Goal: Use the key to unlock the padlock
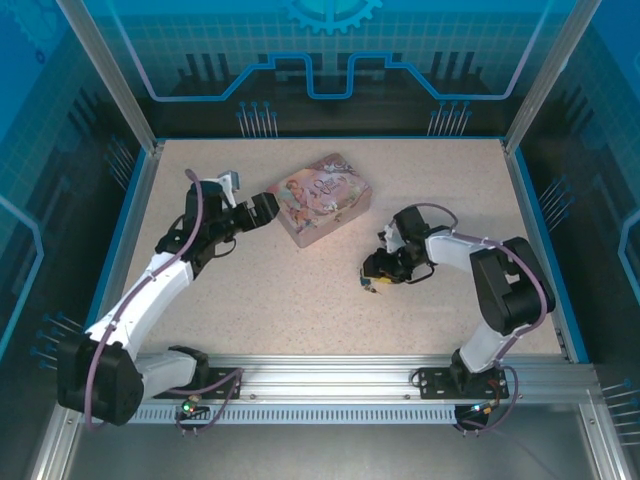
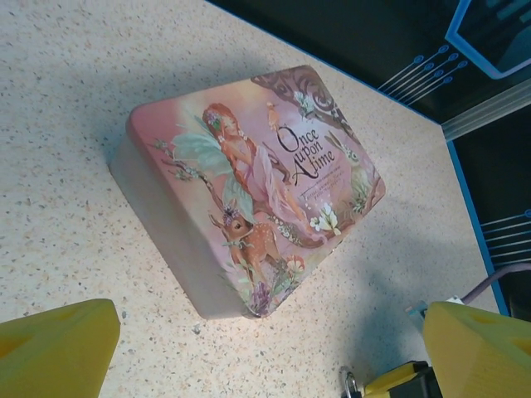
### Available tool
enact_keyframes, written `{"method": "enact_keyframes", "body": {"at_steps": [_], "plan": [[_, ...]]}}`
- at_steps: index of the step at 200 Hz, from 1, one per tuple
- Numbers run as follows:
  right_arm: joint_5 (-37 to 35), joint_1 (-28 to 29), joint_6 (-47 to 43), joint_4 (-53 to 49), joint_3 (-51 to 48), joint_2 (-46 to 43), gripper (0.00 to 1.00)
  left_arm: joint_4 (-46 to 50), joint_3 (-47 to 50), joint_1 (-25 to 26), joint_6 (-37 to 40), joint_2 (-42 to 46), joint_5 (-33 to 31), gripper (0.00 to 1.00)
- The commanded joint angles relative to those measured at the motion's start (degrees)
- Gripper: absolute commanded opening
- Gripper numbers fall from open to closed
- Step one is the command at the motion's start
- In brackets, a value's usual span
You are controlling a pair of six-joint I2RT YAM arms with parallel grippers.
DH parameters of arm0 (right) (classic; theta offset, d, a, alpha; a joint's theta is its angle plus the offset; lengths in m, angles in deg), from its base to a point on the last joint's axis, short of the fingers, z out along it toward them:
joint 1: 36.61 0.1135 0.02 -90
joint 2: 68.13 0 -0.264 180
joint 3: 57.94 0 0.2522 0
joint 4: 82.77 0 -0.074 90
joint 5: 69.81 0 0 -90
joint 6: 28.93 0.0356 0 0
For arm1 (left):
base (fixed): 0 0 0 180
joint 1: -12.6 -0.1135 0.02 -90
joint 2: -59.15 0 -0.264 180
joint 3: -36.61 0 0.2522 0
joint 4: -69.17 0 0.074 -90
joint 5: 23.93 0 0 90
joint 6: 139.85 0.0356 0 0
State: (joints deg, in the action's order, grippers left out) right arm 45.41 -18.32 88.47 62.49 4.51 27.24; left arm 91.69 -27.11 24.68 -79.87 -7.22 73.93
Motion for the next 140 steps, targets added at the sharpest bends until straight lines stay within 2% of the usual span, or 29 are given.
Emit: {"method": "enact_keyframes", "body": {"at_steps": [1,29,59,70,72,85,114,125,140], "plan": [[-5.1,-1.9,-1.2,-1.3,-0.4,-7.4,0.54,1.0,1.1,-1.0,1.2,3.4,-3.5,0.96],[-15.1,-3.8,-4.3,-5.7,0.7,-17.2,0.62,0.6,3.2,-1.4,3.3,8.6,-10.5,0.99],[-24.7,-7.4,-7.7,-4.3,0.1,-26.8,0.71,-2.7,9.7,-1.4,6.0,17.0,-21.3,0.99],[-28.3,-8.4,-9.3,-1.7,-1.4,-30.3,0.79,-3.1,12.3,-1.5,6.9,19.7,-26.1,0.99],[-29.2,-8.7,-9.8,-0.8,-1.9,-31.3,0.84,-3.2,12.7,-1.5,7.1,20.2,-26.8,0.99],[-33.1,-10.1,-11.5,3.3,-4.4,-35.2,1.0,-3.8,15.6,-1.6,8.4,22.9,-31.5,0.99],[-37.4,-14.5,-17.2,19.3,-14.6,-41.3,1.0,-9.7,23.2,-1.6,15.1,26.1,-37.7,0.99],[-37.1,-16.4,-18.6,26.0,-18.8,-41.2,1.0,-13.5,26.3,-1.6,19.3,25.8,-37.7,0.99],[-35.2,-19.9,-17.0,30.3,-21.8,-38.7,1.0,-17.5,29.9,-1.7,20.9,24.8,-40.2,0.99]]}}
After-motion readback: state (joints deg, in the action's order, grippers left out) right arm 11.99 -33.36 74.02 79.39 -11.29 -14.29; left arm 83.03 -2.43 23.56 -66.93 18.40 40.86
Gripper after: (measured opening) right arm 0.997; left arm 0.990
